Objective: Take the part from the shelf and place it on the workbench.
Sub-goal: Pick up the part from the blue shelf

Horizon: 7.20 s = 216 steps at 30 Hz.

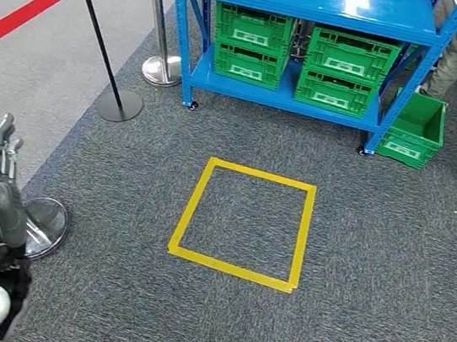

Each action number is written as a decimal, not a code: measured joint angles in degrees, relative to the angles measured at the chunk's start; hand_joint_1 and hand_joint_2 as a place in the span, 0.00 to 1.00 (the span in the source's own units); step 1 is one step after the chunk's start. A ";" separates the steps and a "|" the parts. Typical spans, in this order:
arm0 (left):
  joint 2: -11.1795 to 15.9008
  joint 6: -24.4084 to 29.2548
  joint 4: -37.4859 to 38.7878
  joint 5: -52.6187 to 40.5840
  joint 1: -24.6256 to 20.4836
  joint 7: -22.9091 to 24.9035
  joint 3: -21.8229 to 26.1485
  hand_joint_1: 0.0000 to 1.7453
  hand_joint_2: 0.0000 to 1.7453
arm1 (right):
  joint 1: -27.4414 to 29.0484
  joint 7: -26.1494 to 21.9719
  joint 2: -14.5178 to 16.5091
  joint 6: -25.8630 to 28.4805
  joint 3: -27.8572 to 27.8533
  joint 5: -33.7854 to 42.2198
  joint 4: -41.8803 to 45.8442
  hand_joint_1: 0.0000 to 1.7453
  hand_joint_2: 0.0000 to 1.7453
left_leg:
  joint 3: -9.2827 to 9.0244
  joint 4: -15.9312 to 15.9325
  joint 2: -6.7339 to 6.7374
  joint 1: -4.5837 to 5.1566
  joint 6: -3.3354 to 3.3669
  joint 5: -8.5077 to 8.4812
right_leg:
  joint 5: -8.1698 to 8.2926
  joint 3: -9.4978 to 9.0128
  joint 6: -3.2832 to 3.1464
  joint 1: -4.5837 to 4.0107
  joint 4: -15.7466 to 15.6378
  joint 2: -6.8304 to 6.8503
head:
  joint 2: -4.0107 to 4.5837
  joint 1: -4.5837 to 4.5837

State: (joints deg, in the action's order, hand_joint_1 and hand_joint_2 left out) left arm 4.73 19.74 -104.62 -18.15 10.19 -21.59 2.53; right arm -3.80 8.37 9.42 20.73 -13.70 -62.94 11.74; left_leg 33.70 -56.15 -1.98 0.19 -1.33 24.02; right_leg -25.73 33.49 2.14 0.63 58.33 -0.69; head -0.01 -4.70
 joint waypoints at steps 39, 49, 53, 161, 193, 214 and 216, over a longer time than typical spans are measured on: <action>-9.31 -12.03 -5.34 28.20 -1.90 -14.13 5.28 0.00 0.00 | -0.54 -0.13 0.58 -1.09 -0.78 -2.50 0.00 0.00 0.00 | -0.02 -0.01 0.00 0.02 0.19 0.14 | 0.04 -0.23 0.07 0.02 -0.37 0.00 | 0.01 0.02; -12.53 -9.15 -8.09 25.96 1.56 -18.17 -7.95 0.00 0.00 | -0.14 -0.05 0.61 0.19 -1.61 -3.39 0.00 0.00 0.00 | -0.03 -0.01 0.00 0.01 0.20 0.14 | 0.02 -0.28 0.16 0.01 -0.37 0.02 | 0.00 0.03; -12.46 -10.65 -8.23 28.05 1.57 -18.34 -10.39 0.00 0.00 | -0.18 0.20 0.61 -0.23 -1.62 -3.84 0.00 0.00 0.00 | -0.04 -0.01 0.00 0.01 0.20 0.13 | 0.03 -0.28 0.18 0.02 -0.37 0.02 | 0.01 0.02; -10.69 -11.05 -6.50 24.53 2.02 -18.53 -15.52 0.00 0.00 | -0.30 0.39 0.80 -1.35 -3.02 -5.67 0.07 0.00 0.00 | 6.22 -8.43 1.48 -1.11 -0.92 5.98 | -4.74 -7.98 -0.42 1.10 -0.67 -0.32 | 0.01 0.19; -11.56 -10.11 -6.54 25.05 1.85 -18.52 -15.29 0.00 0.00 | -0.72 0.37 0.76 -1.38 -3.12 -5.90 0.09 0.00 0.00 | 0.82 -1.39 1.16 0.75 1.96 -0.30 | -1.43 -1.77 -0.81 -1.18 0.39 0.11 | 0.01 0.13; -11.53 -11.61 -6.59 26.40 1.85 -18.52 -15.20 0.00 0.00 | -0.32 0.44 1.01 -1.40 -3.16 -6.39 0.21 0.00 0.00 | -8.79 1.74 0.87 -0.50 0.63 6.19 | 1.95 1.35 1.80 1.40 0.44 -0.21 | 0.01 0.90; -11.53 -11.53 -6.60 26.41 1.81 -18.52 -15.19 0.00 0.00 | -0.48 0.49 0.97 -1.38 -3.18 -6.39 0.25 0.00 0.00 | -9.08 1.41 0.90 -0.90 0.22 6.75 | 1.23 1.02 0.55 1.06 0.78 -0.18 | 0.01 0.54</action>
State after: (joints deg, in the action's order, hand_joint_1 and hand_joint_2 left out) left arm -6.80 8.21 -111.22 8.26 12.00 -40.11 -12.66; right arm -4.28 8.86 10.39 19.35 -16.88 -69.33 11.99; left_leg 24.62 -54.74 -1.08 -0.70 -1.10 30.78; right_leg -24.49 34.51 2.69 1.69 59.11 -0.87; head -0.01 -4.16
